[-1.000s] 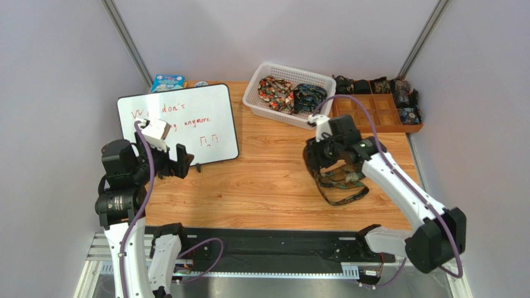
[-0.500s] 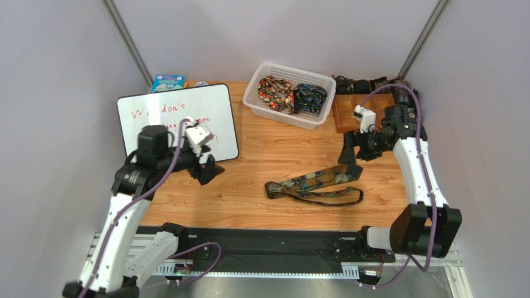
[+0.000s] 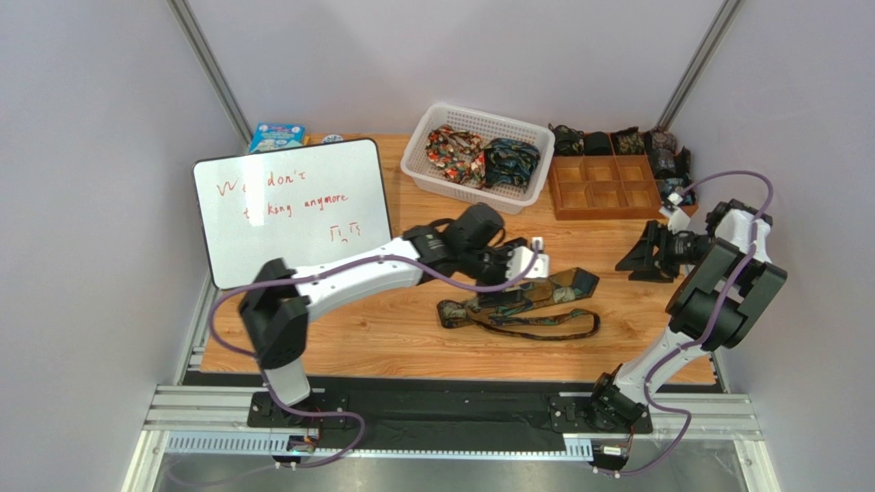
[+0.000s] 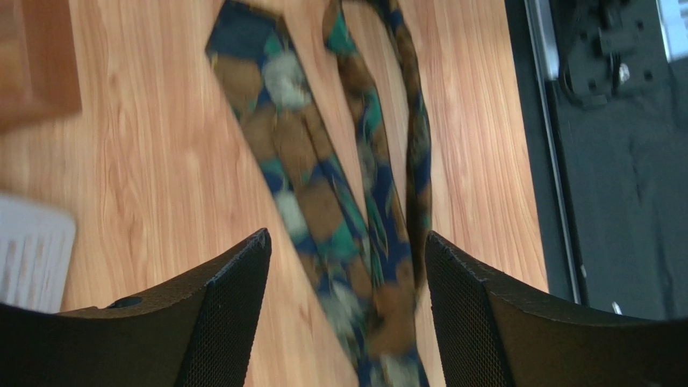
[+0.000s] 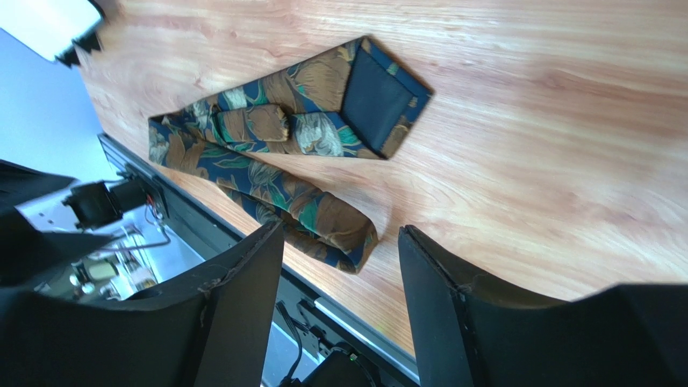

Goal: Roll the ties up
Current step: Flatten out the tie at the center of the board.

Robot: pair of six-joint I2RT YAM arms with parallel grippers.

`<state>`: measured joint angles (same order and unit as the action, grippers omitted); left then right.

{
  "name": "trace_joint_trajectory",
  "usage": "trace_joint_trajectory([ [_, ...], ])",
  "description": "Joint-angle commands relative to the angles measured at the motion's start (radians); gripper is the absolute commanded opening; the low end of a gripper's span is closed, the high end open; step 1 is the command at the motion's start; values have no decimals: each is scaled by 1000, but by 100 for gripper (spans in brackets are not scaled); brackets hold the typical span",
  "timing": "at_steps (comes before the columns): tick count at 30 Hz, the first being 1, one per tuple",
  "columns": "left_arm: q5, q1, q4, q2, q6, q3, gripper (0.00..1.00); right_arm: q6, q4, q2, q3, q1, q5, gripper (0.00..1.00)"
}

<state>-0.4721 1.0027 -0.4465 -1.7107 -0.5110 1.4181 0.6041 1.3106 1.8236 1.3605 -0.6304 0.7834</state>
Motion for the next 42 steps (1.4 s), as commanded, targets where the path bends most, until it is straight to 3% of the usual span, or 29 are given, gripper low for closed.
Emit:
trace_joint_trajectory([
  [1,-63,92,204,-204,75,229,77,46,217,-32,38,-58,60,59],
  [5,-88,145,216,-361,181,358,82,77,243,-37,38,-104,60,60],
  [9,-79,183,168,-466,183,418,89,108,257,-37,35,-112,56,60],
  [12,-37,192,108,-526,175,459,91,111,257,-37,45,-112,60,60],
  [13,36,194,108,-543,175,461,92,111,257,-34,54,-112,62,60],
  [19,217,194,114,-579,146,455,95,111,262,-21,61,-111,80,60],
  [32,233,228,112,-586,112,367,89,85,242,-20,32,-48,129,60],
  [35,242,232,120,-589,111,369,80,36,188,-37,3,1,142,59],
  [36,247,231,120,-590,109,374,67,19,170,-44,-6,15,143,59],
  [38,248,232,101,-581,108,381,54,-18,124,-67,-41,61,143,59],
  [39,250,232,97,-573,108,374,42,-30,107,-75,-53,78,142,59],
  [40,254,232,92,-546,115,364,35,-44,90,-92,-69,95,137,59],
  [41,259,232,94,-526,117,354,18,-70,58,-99,-93,130,136,58],
  [42,277,232,97,-502,126,319,13,-82,40,-107,-107,149,134,57],
])
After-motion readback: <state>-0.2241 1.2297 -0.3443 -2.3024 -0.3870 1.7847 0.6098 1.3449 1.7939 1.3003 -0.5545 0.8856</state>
